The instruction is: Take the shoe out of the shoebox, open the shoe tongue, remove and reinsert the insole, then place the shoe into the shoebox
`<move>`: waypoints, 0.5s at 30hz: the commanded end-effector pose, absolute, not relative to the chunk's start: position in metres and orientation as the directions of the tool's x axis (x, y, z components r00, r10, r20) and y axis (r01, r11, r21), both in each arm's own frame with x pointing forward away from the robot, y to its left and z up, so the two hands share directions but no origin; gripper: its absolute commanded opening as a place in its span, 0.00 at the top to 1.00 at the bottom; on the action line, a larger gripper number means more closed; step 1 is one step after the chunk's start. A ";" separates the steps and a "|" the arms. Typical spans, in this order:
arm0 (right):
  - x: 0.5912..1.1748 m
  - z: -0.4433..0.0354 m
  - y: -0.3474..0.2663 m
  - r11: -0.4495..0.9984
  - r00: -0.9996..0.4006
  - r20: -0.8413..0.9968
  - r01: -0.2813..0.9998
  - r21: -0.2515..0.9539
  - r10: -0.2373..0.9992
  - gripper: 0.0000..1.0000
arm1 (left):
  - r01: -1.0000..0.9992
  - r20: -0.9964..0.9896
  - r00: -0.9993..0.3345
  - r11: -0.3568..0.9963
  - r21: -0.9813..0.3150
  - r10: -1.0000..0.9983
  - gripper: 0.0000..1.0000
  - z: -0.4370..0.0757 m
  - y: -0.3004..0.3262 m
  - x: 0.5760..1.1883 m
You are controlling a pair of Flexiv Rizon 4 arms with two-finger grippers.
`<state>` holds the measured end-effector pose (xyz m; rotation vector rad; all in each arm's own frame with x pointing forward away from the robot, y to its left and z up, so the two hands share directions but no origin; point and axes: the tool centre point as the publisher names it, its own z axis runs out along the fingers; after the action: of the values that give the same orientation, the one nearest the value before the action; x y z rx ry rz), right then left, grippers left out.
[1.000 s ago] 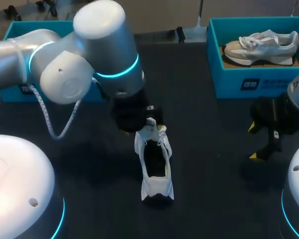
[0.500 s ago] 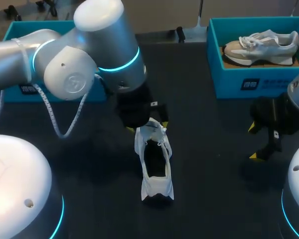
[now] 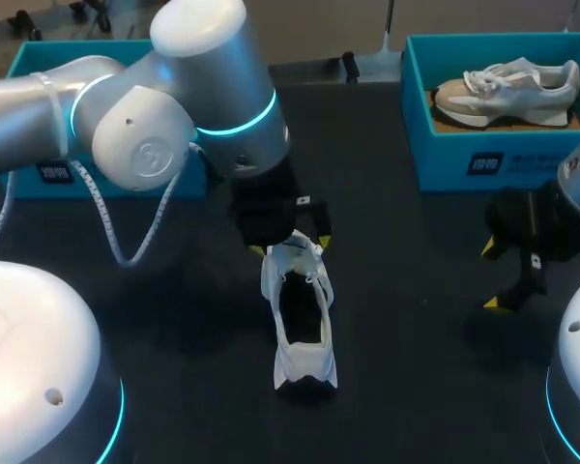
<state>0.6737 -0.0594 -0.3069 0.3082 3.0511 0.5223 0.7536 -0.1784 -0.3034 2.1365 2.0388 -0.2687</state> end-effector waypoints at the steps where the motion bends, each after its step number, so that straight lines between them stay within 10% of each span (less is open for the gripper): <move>1: 0.673 -0.308 -0.058 0.925 -0.980 0.001 0.190 0.329 0.201 0.00 | 0.999 -0.250 0.046 -0.046 0.005 0.967 0.00 -0.304 -0.178 0.753; 15: 0.673 -0.308 -0.058 0.925 -0.980 0.001 0.190 0.329 0.201 0.00 | 0.996 -0.241 0.081 -0.073 0.043 0.967 0.00 -0.287 -0.184 0.758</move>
<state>0.6737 -0.0594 -0.3069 0.3082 3.0511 0.5223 0.7603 -0.1825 -0.2962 2.1492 1.9877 -0.2414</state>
